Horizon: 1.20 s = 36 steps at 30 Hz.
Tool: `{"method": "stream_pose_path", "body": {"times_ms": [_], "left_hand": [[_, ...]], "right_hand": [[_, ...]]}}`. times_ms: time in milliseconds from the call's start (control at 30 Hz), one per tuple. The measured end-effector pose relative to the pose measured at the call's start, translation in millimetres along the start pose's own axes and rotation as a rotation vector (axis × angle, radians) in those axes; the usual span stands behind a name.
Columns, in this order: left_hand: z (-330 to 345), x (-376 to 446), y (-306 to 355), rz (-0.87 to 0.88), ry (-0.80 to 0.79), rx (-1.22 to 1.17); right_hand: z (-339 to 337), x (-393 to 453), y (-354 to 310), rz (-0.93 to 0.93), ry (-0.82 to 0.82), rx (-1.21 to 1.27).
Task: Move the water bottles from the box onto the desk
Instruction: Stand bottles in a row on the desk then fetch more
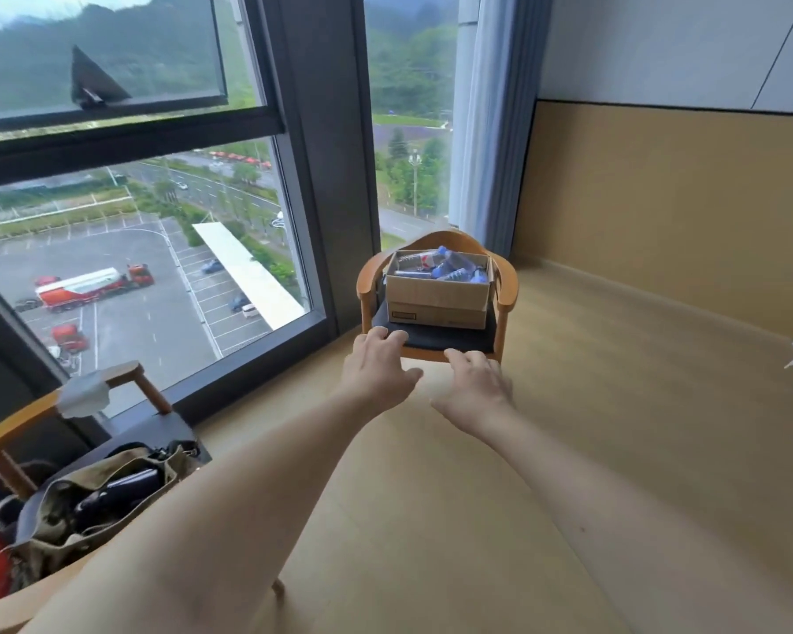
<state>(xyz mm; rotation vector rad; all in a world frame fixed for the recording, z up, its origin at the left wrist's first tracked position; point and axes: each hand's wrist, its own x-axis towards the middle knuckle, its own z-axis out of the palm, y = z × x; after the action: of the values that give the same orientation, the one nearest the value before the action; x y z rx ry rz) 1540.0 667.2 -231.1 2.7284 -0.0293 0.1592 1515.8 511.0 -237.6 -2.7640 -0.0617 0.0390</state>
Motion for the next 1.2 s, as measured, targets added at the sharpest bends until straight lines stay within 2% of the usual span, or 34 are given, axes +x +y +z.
{"method": "stream_pose_path", "body": {"times_ms": [133, 467, 700, 967, 1200], "left_hand": [[8.9, 72.4, 7.5, -0.054, 0.040, -0.053], [58.3, 224.4, 8.0, -0.010, -0.052, -0.025], [88.4, 367.8, -1.0, 0.036, -0.075, -0.057], [100.6, 518.1, -23.5, 0.025, -0.165, -0.036], [127.7, 608.8, -27.1, 0.052, -0.213, -0.044]], "right_hand": [[-10.4, 72.5, 14.6, -0.009, -0.013, 0.014], [7.6, 219.3, 43.7, 0.037, -0.067, 0.036], [15.2, 359.1, 60.0, 0.095, -0.045, -0.010], [18.9, 498.8, 55.2, 0.163, -0.099, -0.002], [28.0, 588.8, 69.0, 0.172, -0.109, 0.026]]}}
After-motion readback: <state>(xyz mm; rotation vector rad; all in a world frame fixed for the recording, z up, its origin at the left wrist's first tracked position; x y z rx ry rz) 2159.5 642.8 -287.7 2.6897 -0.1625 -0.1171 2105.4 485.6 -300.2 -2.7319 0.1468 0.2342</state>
